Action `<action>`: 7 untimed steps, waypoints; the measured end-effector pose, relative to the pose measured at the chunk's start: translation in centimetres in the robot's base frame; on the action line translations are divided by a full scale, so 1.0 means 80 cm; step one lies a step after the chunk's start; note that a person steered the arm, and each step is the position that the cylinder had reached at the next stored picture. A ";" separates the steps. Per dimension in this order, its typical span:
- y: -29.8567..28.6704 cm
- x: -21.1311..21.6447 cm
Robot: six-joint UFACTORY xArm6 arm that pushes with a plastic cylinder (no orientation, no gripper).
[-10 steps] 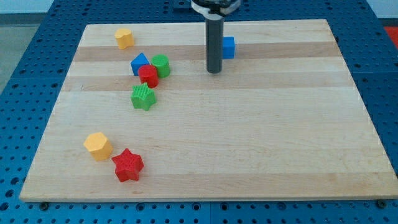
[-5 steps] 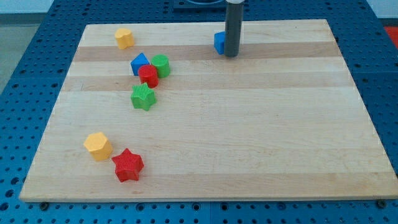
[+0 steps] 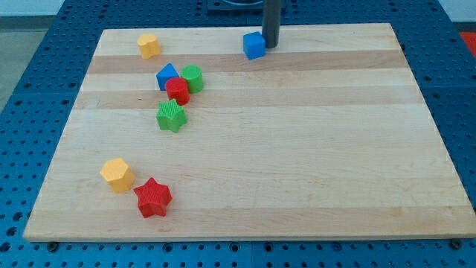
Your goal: Slide the cube to the top right of the green circle
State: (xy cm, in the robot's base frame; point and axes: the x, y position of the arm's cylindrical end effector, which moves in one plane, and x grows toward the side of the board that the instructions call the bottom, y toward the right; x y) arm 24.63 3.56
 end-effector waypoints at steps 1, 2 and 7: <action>0.000 0.000; -0.008 0.000; -0.055 0.116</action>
